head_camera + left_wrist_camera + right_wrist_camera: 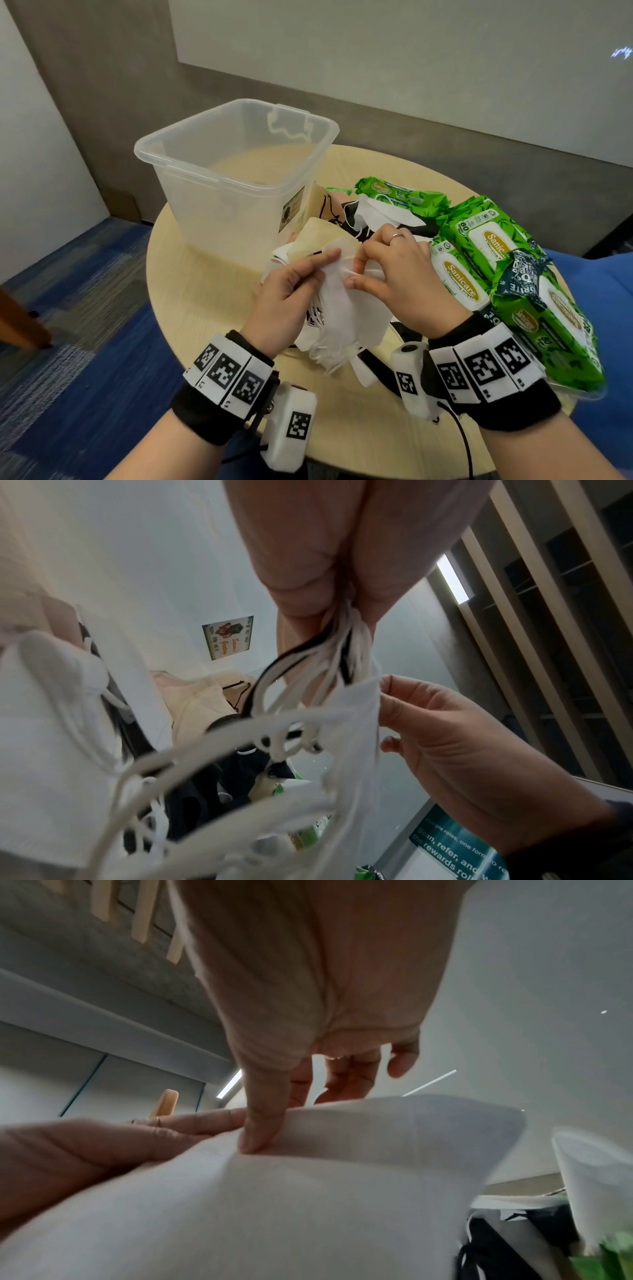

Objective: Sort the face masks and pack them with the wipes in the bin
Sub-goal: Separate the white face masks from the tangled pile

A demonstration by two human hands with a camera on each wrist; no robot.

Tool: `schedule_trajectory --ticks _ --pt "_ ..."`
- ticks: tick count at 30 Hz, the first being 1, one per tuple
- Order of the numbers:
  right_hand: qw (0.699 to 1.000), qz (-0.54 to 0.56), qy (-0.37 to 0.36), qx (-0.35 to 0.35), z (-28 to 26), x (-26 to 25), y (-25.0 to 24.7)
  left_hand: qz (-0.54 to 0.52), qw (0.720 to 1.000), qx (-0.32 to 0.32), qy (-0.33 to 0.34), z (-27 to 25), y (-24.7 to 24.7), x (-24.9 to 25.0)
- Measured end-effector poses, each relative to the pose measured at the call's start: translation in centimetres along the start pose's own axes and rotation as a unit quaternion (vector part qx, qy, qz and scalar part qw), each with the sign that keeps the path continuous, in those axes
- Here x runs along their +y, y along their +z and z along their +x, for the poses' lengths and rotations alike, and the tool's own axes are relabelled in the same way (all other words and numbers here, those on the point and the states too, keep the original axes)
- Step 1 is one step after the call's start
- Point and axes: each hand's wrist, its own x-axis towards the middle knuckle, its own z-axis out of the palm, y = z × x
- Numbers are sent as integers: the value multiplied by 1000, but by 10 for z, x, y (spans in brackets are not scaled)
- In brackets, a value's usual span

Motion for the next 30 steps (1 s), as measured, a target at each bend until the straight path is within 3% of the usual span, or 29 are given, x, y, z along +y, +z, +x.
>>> schedule_trajectory --ticks 4,7,15,24,30 --pt "995 20 -76 62 -4 1 1 -3 1000 22 -1 2 -1 0" --pt "987 88 -118 57 -4 1 -2 7 999 37 -3 4 -3 -1" --pt "981 169 -72 67 1 -5 3 -20 999 20 16 -1 2 7" --pt "979 33 -93 176 0 -1 11 -12 999 25 23 -3 1 5" --pt "971 52 -161 172 -2 2 16 -45 996 62 38 -1 1 10"
